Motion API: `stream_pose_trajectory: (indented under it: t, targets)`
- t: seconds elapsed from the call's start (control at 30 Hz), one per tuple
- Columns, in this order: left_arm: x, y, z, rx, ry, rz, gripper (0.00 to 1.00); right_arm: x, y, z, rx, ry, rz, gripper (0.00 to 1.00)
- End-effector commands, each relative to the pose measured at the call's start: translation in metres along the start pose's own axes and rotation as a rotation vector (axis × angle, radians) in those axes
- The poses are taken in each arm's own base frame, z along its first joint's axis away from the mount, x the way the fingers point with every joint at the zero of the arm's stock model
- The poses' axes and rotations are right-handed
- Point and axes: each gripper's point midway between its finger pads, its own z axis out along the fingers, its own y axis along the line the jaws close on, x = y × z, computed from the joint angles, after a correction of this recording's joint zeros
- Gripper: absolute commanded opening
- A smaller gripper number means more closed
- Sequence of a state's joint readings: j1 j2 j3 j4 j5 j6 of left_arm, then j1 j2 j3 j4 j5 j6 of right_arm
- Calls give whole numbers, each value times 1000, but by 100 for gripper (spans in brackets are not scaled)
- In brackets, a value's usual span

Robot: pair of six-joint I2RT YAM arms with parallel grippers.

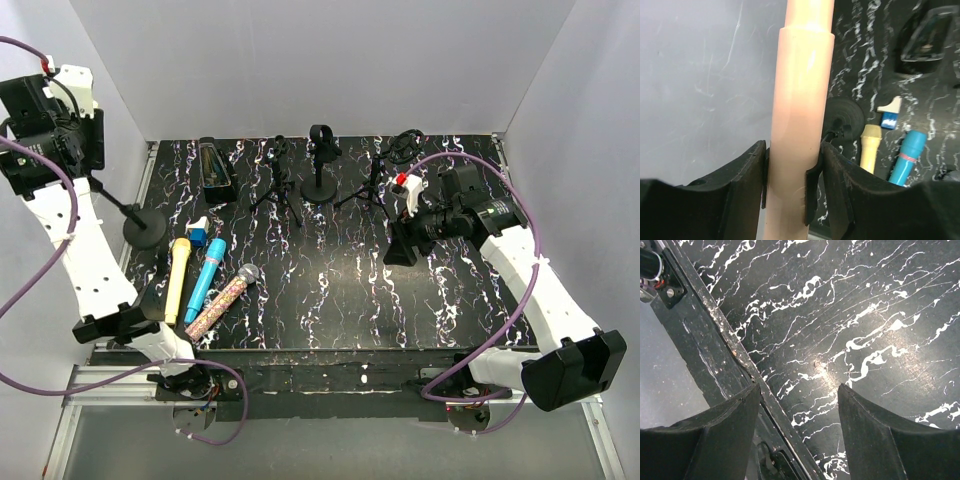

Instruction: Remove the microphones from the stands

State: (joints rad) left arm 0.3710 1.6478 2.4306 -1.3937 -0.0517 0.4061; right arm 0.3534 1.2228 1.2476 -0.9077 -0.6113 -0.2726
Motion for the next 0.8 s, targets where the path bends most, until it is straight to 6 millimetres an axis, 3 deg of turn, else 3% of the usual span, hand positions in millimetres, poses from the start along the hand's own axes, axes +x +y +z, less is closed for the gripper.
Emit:
stream_pose_trajectory:
  t: [0.0, 0.1, 0.23, 0.37, 0.53, 0.63, 0.77]
  targets:
    - [-52, -29, -42, 190, -285, 55, 0, -5, 0, -12, 30, -5, -64, 69]
    - [-74, -65, -67, 397, -434, 98, 0, -6, -2, -15, 47, -1, -75, 69]
    - [-86, -100, -90, 620, -537, 121, 0, -4, 5, -20, 33, -7, -111, 69]
    - [-90, -124, -109, 795, -597, 130, 0, 11, 4, -26, 60, 39, -146, 69]
    - [-95, -169, -158, 1206, -698, 91, 0, 32, -2, -31, 96, 110, -166, 69]
    - [-98, -215, -167, 1327, -667, 129, 0, 30, -2, -33, 103, 106, -183, 70]
    - [-84, -283, -173, 1415, -655, 305, 0, 27, 7, -41, 57, 103, -255, 70]
